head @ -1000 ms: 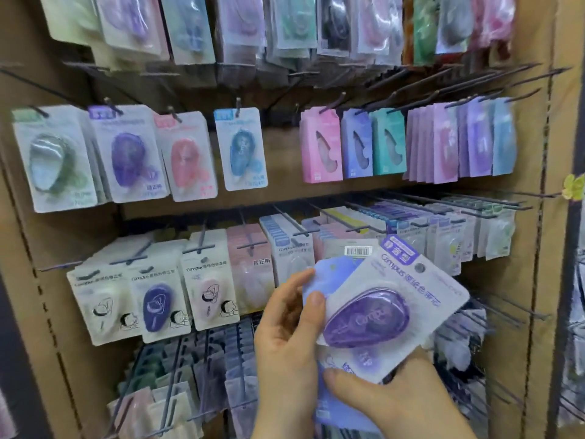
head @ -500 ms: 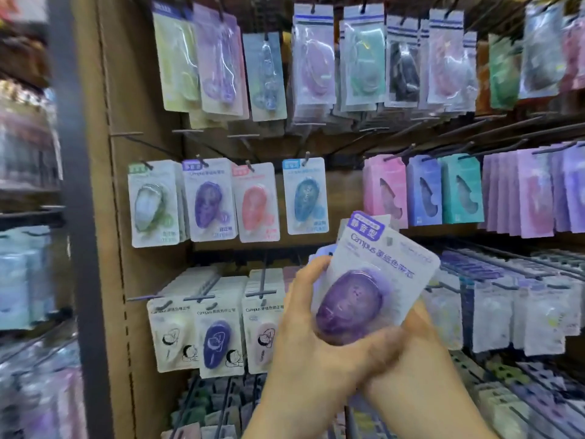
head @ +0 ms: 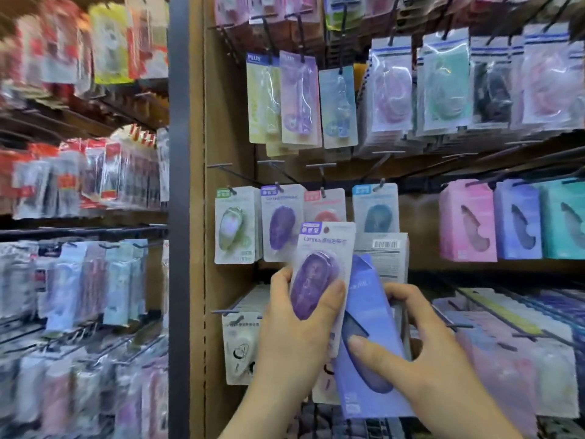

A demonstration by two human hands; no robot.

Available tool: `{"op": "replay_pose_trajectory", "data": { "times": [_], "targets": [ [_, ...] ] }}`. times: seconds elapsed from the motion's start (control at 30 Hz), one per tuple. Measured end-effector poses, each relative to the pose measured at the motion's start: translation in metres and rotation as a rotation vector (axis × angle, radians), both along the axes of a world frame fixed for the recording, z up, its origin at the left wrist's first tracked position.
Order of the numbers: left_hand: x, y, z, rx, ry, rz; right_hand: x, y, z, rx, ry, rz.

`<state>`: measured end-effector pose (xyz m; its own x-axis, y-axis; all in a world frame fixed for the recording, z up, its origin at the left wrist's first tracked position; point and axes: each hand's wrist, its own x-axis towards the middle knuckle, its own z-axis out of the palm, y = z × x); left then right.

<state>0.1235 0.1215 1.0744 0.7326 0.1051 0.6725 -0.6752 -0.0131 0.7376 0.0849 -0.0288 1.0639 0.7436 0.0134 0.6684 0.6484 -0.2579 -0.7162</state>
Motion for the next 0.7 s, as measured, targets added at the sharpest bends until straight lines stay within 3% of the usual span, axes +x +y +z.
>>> {"op": "replay_pose_trajectory", "data": {
  "times": [0.3, 0.7],
  "targets": [
    [0.036, 0.079, 0.049, 0.386, -0.148, 0.429, 0.007, -0.005, 0.031, 0.061, 0.016, -0.02],
    [0.073, 0.06, 0.097, 0.712, -0.104, 0.873, 0.011, 0.002, 0.037, 0.022, -0.01, 0.028]
  ]
}}
